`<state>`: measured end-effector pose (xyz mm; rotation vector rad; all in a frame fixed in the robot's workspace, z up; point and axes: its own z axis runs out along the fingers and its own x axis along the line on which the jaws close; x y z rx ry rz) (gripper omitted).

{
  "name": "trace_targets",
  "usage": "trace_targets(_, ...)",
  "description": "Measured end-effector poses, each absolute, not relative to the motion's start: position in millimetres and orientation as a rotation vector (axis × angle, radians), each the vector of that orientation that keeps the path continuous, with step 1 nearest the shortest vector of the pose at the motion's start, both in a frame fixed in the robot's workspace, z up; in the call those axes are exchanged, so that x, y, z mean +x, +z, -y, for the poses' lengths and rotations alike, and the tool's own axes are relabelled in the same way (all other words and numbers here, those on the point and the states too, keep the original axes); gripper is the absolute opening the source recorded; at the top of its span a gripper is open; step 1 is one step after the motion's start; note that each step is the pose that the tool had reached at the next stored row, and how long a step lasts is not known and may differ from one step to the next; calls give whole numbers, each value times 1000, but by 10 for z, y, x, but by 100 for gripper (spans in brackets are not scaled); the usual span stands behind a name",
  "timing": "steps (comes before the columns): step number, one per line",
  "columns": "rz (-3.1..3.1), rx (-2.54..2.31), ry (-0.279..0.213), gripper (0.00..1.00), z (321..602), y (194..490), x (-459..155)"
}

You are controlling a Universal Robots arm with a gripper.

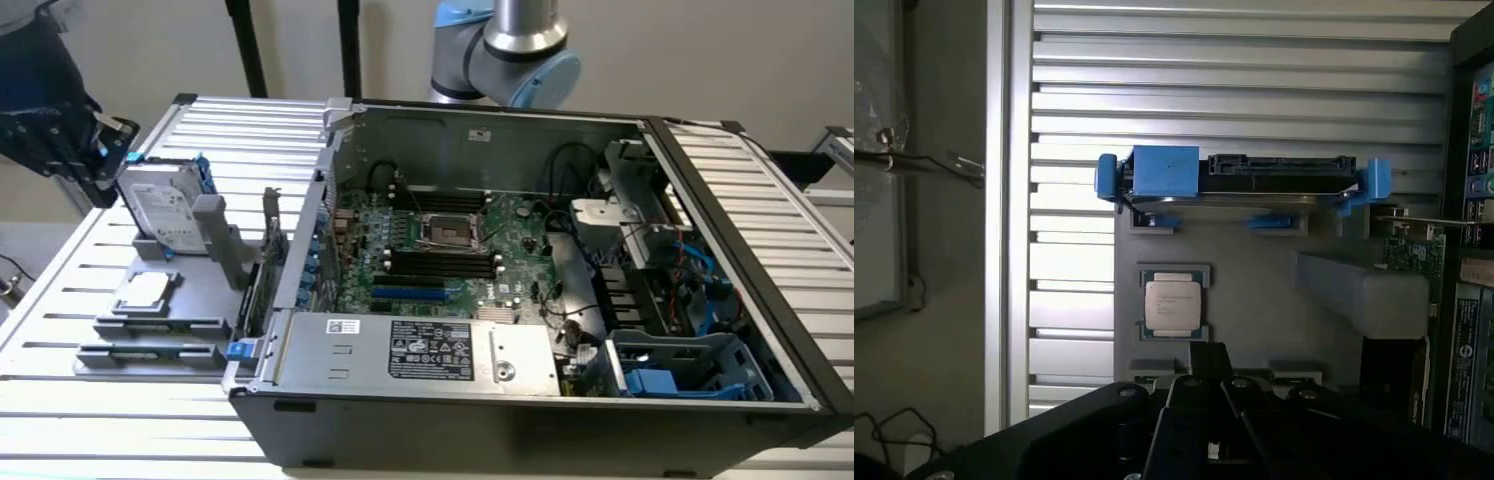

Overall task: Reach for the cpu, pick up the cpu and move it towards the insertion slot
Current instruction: 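Pick up the cpu and move it towards the insertion slot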

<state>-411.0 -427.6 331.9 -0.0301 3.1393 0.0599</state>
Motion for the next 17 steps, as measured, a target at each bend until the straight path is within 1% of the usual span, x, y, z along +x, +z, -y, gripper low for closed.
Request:
trace_targets(3,-3139,-30,60,11,4269,3317,-4219)
trace_targets(8,-3139,-30,60,12,4270,3318,-4220)
trace_targets(10,-3139,-30,60,24,4269,3318,-4220)
trace_targets(11,-3139,-30,60,24,4269,3317,-4221)
trace_targets(14,-3139,-30,60,42,4269,3318,-4221)
trace_targets(15,-3139,-30,60,42,4269,3317,-4220)
trace_targets(17,-3139,-30,60,53,4270,3316,-4221)
